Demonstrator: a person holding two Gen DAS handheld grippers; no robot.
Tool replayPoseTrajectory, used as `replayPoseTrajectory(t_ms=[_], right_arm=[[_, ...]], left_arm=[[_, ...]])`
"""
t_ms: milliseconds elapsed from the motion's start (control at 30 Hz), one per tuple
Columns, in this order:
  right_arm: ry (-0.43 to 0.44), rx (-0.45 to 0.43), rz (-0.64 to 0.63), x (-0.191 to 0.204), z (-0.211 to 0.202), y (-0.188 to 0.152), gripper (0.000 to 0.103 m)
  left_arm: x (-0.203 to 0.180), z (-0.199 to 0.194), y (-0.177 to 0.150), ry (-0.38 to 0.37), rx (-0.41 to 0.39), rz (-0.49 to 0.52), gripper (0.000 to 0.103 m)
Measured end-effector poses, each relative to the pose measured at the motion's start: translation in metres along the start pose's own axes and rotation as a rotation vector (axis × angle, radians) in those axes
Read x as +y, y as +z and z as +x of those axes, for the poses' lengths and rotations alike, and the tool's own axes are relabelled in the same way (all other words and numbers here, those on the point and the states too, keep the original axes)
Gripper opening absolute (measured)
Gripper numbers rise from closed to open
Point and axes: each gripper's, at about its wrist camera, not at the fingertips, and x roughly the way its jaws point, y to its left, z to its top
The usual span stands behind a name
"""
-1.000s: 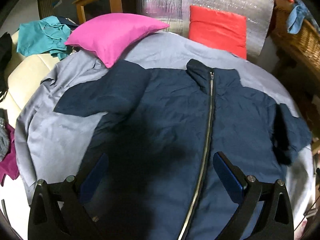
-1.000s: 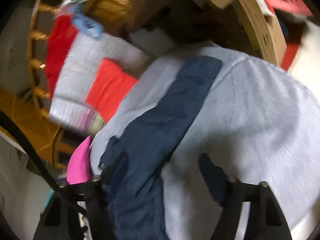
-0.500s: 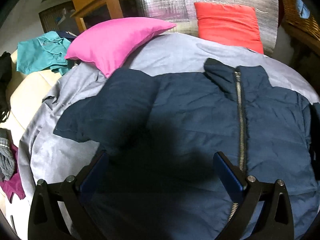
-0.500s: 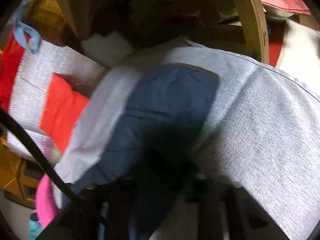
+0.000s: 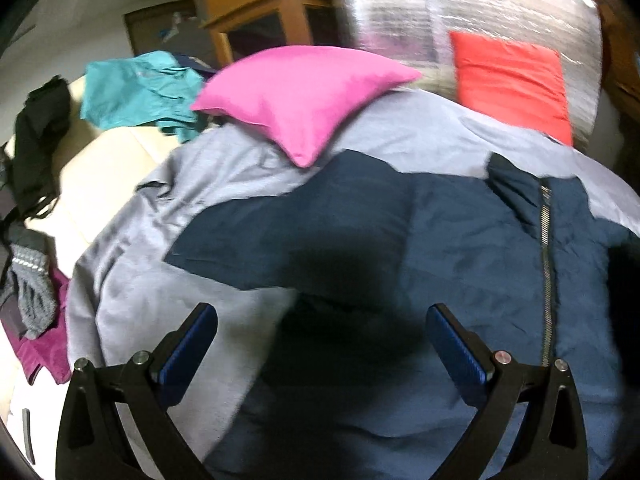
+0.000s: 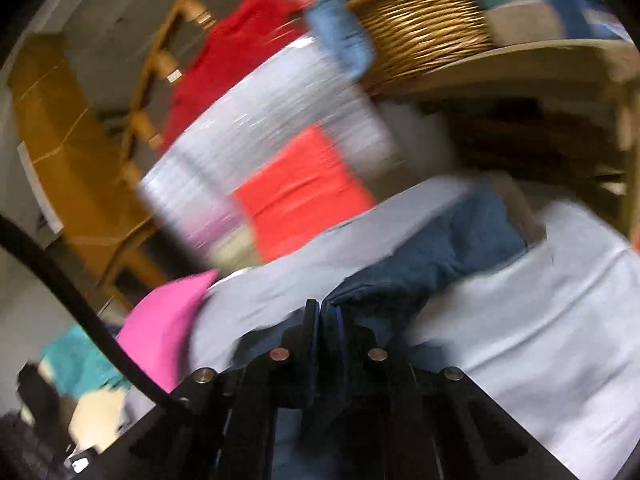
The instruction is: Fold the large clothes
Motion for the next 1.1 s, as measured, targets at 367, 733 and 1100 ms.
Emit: replayPoseTrajectory(t_ms=[367, 733, 1100], right_arm=[[0.111, 0.383, -0.022, 0.104, 0.099, -0.141, 0.069], [-0.177, 0.178, -0.008, 0.013, 0.013, -0.083, 0.069], [-0.185, 0.176, 0.264, -0.119, 0.015, -0.054, 0.067]], left_arm=[[0.049, 0.026, 0.005, 0.005, 0.101, -0.11, 0.103], [0.053, 0.026, 0.013, -0.178, 0.102, -0.206, 0.103], [0.043, 0.027, 0.034, -0.344, -0.049, -0.142, 0.103]])
